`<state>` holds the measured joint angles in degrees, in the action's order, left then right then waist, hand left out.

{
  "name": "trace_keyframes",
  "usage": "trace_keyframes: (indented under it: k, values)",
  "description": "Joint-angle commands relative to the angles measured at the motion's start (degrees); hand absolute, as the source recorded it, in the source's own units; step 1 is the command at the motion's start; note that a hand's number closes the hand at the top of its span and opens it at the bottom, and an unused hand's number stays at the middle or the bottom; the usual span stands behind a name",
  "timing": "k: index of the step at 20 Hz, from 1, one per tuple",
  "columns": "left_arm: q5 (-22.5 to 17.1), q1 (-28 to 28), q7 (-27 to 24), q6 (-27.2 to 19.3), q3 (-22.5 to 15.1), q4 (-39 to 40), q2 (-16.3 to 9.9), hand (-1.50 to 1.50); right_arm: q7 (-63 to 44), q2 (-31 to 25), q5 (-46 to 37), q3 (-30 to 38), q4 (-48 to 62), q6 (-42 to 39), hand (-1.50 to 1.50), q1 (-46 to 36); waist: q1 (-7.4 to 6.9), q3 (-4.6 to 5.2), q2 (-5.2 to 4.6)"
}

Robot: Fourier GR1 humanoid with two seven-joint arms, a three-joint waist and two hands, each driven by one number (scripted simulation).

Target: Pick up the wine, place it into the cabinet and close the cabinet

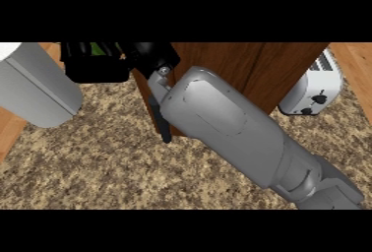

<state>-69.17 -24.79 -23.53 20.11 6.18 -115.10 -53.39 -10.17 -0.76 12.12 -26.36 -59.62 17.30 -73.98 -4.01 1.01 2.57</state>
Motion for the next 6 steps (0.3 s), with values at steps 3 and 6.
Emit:
trace_keyframes:
  k: [3,6]
  values:
    - [-0.92,0.33,1.05,-0.93,-0.03,-1.10,-0.20,1.50,1.70,-6.51,-1.24,3.49,10.44,0.95,1.50,5.03,1.58,-0.93,-4.41]
    - [-0.93,1.15,0.64,-1.04,1.74,-0.49,-0.51,1.50,2.33,-6.19,-1.17,3.56,10.63,0.36,1.50,4.86,1.41,-0.86,-4.22]
